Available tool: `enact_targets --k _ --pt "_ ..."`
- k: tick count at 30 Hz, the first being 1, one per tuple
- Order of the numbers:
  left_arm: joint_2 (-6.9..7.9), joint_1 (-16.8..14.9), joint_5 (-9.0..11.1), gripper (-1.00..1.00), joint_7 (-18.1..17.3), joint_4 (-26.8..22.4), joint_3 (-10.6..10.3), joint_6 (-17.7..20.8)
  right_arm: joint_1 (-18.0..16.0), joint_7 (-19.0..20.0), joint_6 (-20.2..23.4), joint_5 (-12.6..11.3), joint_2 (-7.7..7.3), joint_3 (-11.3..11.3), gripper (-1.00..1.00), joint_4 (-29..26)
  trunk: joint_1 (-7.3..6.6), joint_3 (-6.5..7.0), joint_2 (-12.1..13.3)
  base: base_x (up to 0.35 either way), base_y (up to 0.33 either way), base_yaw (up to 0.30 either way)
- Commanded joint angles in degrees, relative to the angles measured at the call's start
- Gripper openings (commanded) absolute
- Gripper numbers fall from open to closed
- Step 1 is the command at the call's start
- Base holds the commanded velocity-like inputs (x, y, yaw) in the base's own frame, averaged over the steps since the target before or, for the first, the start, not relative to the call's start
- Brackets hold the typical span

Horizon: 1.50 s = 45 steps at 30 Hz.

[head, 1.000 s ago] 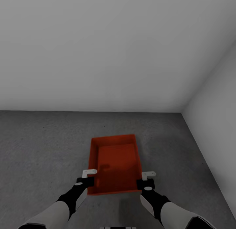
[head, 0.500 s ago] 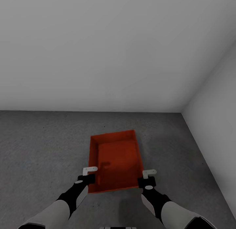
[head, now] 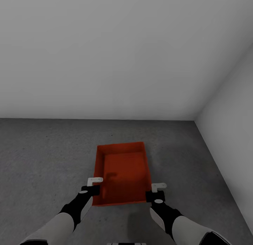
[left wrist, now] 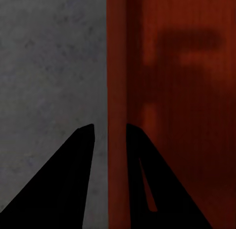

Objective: Move the two storage containers from the living room to the garage. In the garage, place one container on the floor and stack the other container on top of it (either order is fine).

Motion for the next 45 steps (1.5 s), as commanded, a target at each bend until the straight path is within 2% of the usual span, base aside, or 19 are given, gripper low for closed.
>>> enact_targets --k 1,43,45 --pt "0.06 -0.03 -0.45 -1.0 0.71 -0.32 0.24 -3.71 -0.03 -0.73 -0.25 -1.45 -0.06 -0.62 -1.0 0.79 -0.01 -0.03 -0.02 0.0 0.0 0.0" --pt "0.06 -0.03 -0.39 -1.0 0.52 -0.53 0.24 -3.64 -0.03 -0.73 -0.24 -1.45 -0.05 -0.62 -1.0 0.79 -0.01 -0.03 -0.02 0.0 0.0 0.0" --pt "0.06 -0.03 -0.38 -1.0 0.44 -0.53 0.29 -3.59 -0.03 -0.73 -0.24 -1.45 -0.05 -0.62 -1.0 0.79 -0.45 0.32 0.79 0.0 0.0 0.0"
